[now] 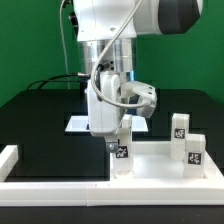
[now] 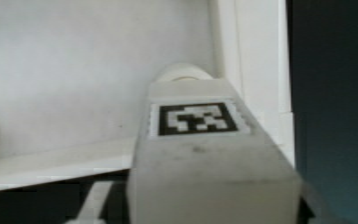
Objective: Assemble square table
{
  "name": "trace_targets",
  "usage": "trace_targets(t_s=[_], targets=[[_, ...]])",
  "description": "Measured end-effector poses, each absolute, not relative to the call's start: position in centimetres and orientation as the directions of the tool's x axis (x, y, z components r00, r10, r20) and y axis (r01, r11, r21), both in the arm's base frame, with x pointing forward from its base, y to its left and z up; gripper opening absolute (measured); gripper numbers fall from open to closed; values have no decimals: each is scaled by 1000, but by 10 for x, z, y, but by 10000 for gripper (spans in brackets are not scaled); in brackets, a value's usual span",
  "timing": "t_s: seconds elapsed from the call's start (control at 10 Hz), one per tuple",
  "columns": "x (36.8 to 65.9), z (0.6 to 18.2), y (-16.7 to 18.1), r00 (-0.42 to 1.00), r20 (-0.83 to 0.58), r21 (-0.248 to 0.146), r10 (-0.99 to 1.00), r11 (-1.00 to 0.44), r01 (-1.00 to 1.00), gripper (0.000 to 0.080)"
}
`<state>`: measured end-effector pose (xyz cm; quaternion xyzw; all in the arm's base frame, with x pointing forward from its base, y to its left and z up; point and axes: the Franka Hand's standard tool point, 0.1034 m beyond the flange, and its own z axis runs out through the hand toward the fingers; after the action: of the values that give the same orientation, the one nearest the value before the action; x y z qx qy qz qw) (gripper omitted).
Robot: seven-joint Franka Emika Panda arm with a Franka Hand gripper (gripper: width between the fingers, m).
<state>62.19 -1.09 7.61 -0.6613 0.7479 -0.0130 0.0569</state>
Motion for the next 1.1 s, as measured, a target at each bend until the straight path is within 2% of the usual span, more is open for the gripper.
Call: trace_targets(t_s=[0.1, 0.3, 0.4, 0.5, 0.7, 0.8, 0.9, 1.1], targets=[[622, 76, -8, -44, -54, -97, -998, 49, -994, 290], [624, 75, 11, 250, -6, -101, -968, -248, -963, 555], [625, 74, 15, 381, 15, -95, -925, -380, -920, 555], [625, 74, 13, 427, 21, -94, -904, -427, -899, 628], [625, 74, 12, 563, 35, -90, -826, -564, -821, 645], [624, 74, 11, 669, 50, -74, -742, -670, -738, 648], [622, 74, 11, 809, 65, -38, -585, -811, -584, 649], [619, 74, 19, 936, 75, 6, -343, -939, -344, 649]])
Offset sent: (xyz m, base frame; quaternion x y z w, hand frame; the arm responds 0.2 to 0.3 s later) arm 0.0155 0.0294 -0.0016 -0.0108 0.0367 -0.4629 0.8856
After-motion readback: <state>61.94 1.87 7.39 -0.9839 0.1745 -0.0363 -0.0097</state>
